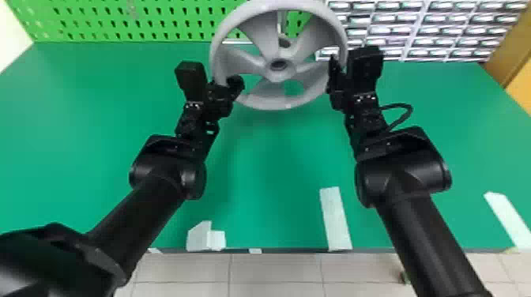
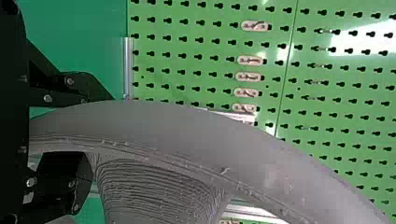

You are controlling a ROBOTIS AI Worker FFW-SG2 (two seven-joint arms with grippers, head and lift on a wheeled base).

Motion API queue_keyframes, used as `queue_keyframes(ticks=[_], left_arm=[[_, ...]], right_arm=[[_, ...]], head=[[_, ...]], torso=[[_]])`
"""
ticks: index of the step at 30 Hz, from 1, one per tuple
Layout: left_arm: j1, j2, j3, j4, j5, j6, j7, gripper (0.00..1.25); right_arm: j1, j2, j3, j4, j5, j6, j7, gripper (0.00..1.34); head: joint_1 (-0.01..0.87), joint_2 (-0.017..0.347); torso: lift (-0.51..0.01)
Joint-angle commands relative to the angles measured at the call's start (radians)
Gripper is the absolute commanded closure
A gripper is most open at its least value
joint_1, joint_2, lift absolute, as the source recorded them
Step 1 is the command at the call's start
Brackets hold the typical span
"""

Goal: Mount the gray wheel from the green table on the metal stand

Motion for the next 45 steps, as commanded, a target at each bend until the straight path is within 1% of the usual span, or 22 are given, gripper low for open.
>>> queue_keyframes(ticks=[1,10,18,21,26,30,38,45], left_arm=[[0.003,0.0,0.012,-0.028,-0.02,0.055,0.034,1.06],[0.021,0.001,0.041,-0.097,-0.061,0.122,0.043,1.06],[0.052,0.007,0.067,-0.181,-0.08,0.207,0.061,1.06],[0.063,0.009,0.078,-0.221,-0.093,0.253,0.063,1.06],[0.066,0.009,0.079,-0.263,-0.095,0.305,0.067,1.06],[0.067,0.009,0.084,-0.289,-0.092,0.345,0.067,1.06],[0.07,0.007,0.099,-0.336,-0.112,0.414,0.067,1.06],[0.073,0.007,0.105,-0.335,-0.113,0.403,0.066,1.06]], right_arm=[[-0.001,0.001,-0.003,-0.011,-0.008,0.034,-0.251,1.34],[0.0,0.001,0.007,-0.051,-0.017,0.089,-0.254,1.34],[0.011,0.001,0.03,-0.085,-0.03,0.115,-0.268,1.34],[0.012,0.001,0.037,-0.106,-0.033,0.141,-0.268,1.34],[0.019,0.001,0.035,-0.148,-0.048,0.183,-0.276,1.34],[0.014,0.001,0.041,-0.16,-0.054,0.212,-0.277,1.34],[0.006,0.001,0.044,-0.197,-0.073,0.315,-0.277,1.34],[0.006,0.001,0.044,-0.198,-0.071,0.315,-0.277,1.34]], head=[[0.867,0.052],[0.867,0.052],[0.867,0.052],[0.867,0.052],[0.867,0.052],[0.867,0.052],[0.867,0.052],[0.867,0.052]], torso=[[-0.1],[-0.1],[-0.1],[-0.1],[-0.1],[-0.1],[-0.1],[-0.1]])
